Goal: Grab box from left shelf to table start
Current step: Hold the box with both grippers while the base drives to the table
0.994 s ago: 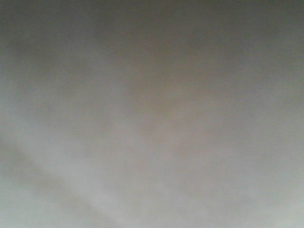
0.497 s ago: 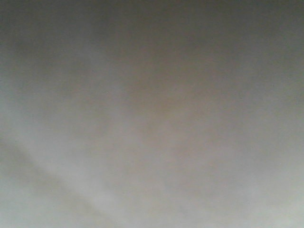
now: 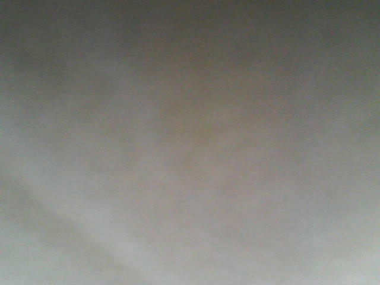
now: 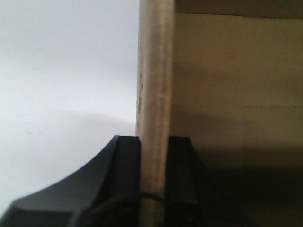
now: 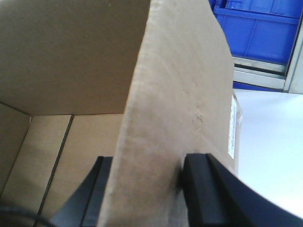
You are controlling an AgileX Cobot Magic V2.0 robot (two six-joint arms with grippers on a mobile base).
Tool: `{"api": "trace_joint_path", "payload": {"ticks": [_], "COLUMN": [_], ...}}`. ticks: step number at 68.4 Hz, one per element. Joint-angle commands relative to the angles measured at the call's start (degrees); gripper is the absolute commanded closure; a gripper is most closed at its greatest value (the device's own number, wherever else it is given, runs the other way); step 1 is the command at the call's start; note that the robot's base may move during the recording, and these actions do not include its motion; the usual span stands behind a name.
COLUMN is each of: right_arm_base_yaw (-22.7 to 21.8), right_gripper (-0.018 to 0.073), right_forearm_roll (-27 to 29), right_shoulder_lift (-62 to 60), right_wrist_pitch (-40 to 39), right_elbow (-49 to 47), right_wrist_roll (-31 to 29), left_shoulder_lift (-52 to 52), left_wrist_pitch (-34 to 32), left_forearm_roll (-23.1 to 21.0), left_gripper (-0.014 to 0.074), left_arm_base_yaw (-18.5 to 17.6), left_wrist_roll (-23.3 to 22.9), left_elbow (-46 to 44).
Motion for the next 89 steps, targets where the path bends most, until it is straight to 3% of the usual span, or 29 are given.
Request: {"api": "trace_joint_path", "payload": {"ticks": [1,89], "right_arm_base_yaw": [-0.1,-0.1], "right_gripper": [0.0501,0.0501], "right_forearm_roll": [1.2,1.2], "right_shoulder_lift": [0.1,0.1], "right_wrist_pitch": [-5.8,-6.2], "right_elbow": [-1.6,-1.6], "right_wrist_roll": [0.2,0.2], "left_shoulder_lift": [0.9,0.9], "left_wrist_pitch": [3.8,3.8], "left_forearm_roll": [2.6,2.6], "left_gripper": [0.0696,0.0696], "left_arm_base_yaw": [-0.2,-0.2], "left_wrist_roll": [-0.2,-0.2], "left_elbow": [-0.6,-0.6]}}
